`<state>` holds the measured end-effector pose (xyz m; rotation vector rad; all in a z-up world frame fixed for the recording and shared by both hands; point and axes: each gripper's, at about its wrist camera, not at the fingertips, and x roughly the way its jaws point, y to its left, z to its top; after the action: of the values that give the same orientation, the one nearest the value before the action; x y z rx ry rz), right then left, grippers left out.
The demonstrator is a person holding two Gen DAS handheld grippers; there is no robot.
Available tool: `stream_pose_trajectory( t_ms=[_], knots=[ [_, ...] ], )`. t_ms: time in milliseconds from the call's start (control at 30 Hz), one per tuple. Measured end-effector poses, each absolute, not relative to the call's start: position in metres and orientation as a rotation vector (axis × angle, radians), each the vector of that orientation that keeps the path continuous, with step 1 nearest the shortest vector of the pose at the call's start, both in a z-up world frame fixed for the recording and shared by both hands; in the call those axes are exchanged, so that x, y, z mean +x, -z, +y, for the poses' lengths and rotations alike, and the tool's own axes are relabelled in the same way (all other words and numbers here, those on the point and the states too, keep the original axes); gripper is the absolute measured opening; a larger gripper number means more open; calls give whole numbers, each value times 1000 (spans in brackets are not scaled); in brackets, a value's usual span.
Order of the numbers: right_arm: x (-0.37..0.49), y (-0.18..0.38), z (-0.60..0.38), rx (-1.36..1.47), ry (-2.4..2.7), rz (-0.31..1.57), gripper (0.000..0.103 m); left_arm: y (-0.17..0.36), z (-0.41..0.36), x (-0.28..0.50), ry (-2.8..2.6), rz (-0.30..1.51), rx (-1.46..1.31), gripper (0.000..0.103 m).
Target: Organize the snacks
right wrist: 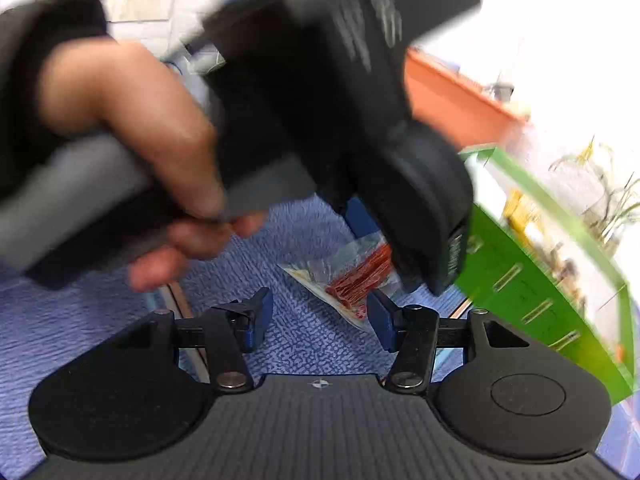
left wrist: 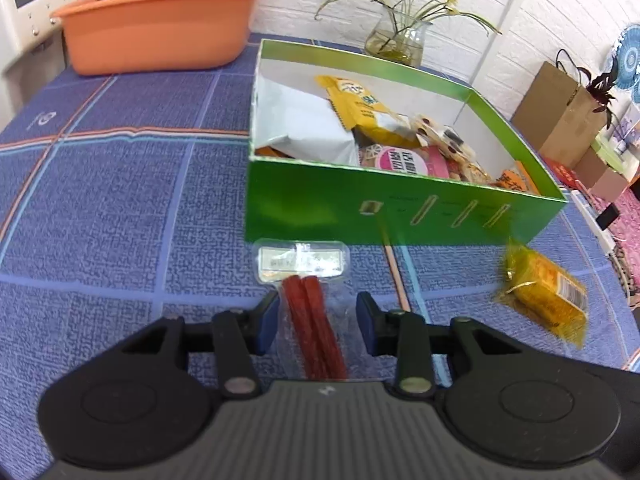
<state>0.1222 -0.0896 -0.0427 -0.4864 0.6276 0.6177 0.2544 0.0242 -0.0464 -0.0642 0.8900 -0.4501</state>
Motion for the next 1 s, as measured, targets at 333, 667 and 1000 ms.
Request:
stream_pose_trajectory(
  t_ms=[333,667,1000],
  knots=[
    [97,32,-126,-445,-679,545,16,26,31,226,527,838,-137,21],
    [53,13,-153,-485,-651,435,0,11,12,213,538,816,-59,19],
    [33,14,-161,-513,-712,373,0,31,-4,215,638,1050,-31,62]
  ],
)
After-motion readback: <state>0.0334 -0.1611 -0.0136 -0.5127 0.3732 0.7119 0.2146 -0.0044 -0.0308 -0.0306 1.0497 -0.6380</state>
